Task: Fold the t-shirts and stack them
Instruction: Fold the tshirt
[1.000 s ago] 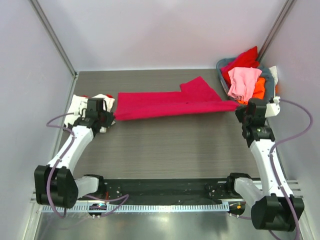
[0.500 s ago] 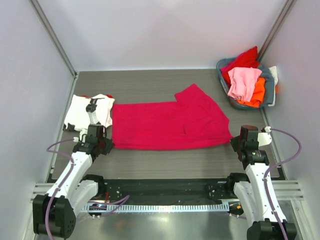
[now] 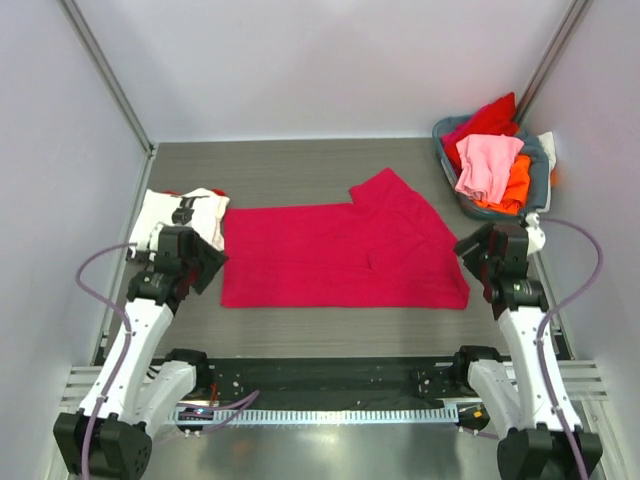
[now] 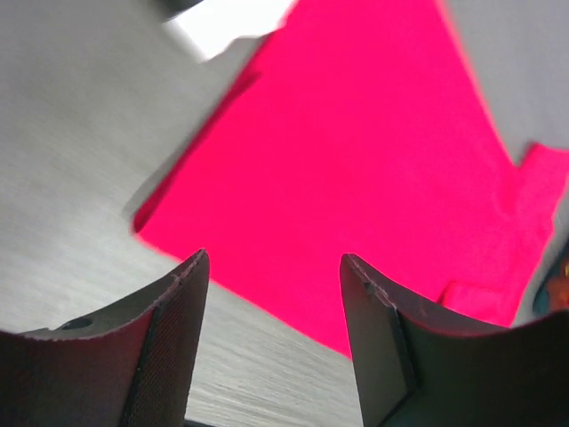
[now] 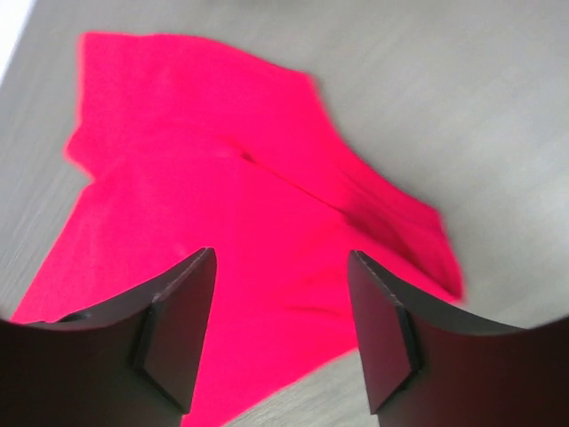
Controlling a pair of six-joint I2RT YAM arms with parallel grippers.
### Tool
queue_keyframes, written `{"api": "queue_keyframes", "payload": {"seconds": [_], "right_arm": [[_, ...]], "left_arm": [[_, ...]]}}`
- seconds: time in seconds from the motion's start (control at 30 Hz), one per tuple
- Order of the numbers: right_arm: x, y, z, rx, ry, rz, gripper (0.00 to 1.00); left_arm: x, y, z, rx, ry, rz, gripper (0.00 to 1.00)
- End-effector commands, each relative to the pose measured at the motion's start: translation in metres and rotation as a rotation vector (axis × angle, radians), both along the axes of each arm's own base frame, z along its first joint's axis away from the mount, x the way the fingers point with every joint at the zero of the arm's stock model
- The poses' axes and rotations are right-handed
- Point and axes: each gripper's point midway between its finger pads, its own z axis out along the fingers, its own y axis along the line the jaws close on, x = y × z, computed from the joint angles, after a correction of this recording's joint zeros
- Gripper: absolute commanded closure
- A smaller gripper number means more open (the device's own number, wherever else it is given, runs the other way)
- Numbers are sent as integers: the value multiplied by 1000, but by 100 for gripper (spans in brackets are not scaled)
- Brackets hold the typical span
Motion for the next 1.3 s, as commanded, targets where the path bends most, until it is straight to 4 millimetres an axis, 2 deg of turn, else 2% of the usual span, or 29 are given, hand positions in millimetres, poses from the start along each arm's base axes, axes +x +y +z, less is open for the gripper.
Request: {"api": "queue_keyframes", "payload": {"seconds": [0.0, 0.13, 0.23, 0.27, 0.3, 0.33, 0.4, 0.43, 0.47, 0.5, 0.53, 0.57, 0.6, 0.63, 0.67, 0.73, 0.77, 0.8, 0.83, 0.87, 0.93, 0.97, 1.0, 1.07, 1.13, 1.17, 1.2, 1.23, 1.27], "right_arm": [[52, 15, 51, -94, -134, 239, 32], [93, 33, 53, -78, -120, 389, 33], [127, 40, 44, -89, -67, 442, 33], [142, 44, 56, -107, -91, 459, 34], [155, 46, 35, -93, -30, 468, 38], [163, 49, 32, -89, -21, 475, 40], [184, 55, 35, -98, -23, 487, 41], [194, 52, 17, -103, 23, 477, 41], [206, 64, 25, -127, 5, 496, 41], [214, 68, 22, -161, 13, 495, 40], [223, 72, 3, -158, 52, 509, 40], [238, 70, 12, -183, 32, 489, 39], [246, 72, 6, -185, 41, 491, 38], [255, 75, -13, -182, 78, 500, 38], [270, 76, -7, -192, 57, 499, 37], [285, 77, -14, -218, 66, 501, 37], [300, 80, -22, -224, 72, 500, 36], [308, 80, -25, -232, 72, 502, 36], [314, 81, -31, -231, 82, 507, 36], [329, 86, -37, -232, 78, 514, 36], [338, 90, -50, -231, 104, 527, 36], [350, 97, -56, -241, 103, 541, 36], [354, 98, -59, -249, 107, 546, 36], [365, 104, -55, -274, 94, 550, 36], [368, 115, -70, -300, 120, 577, 35], [374, 119, -62, -311, 103, 579, 34], [376, 123, -63, -329, 107, 583, 34], [374, 124, -76, -334, 139, 587, 34], [377, 125, -73, -342, 133, 584, 34]], "left_arm": [[30, -7, 39, 101, -99, -193, 38], [63, -18, 65, 108, -155, -274, 37], [89, -25, 64, 108, -181, -290, 32], [98, -26, 70, 112, -194, -289, 32], [109, -27, 63, 117, -181, -288, 32], [118, -28, 69, 123, -194, -285, 32], [133, -32, 67, 126, -185, -291, 32], [145, -37, 63, 136, -167, -300, 32], [153, -39, 59, 144, -155, -305, 33], [160, -42, 57, 150, -145, -311, 33], [173, -46, 51, 157, -127, -320, 34], [180, -48, 47, 161, -118, -327, 35], [186, -50, 45, 164, -113, -332, 35], [198, -51, 40, 169, -104, -333, 36], [203, -50, 38, 182, -100, -330, 36], [218, -49, 38, 197, -119, -319, 36], [225, -49, 26, 204, -96, -318, 36], [230, -45, 23, 222, -92, -306, 35], [240, -44, 29, 229, -107, -300, 35], [245, -43, 11, 235, -67, -300, 35], [253, -37, 1, 228, -34, -287, 36], [261, -36, 6, 221, -45, -280, 36], [263, -33, -9, 213, -6, -274, 37], [269, -24, -15, 190, -2, -249, 38], [275, -9, -25, 165, 10, -212, 39], [277, -4, -29, 149, 12, -202, 39], [278, 10, -33, 138, 16, -171, 39], [279, 14, -39, 114, 23, -155, 40], [279, 17, -42, 107, 22, -150, 40]]}}
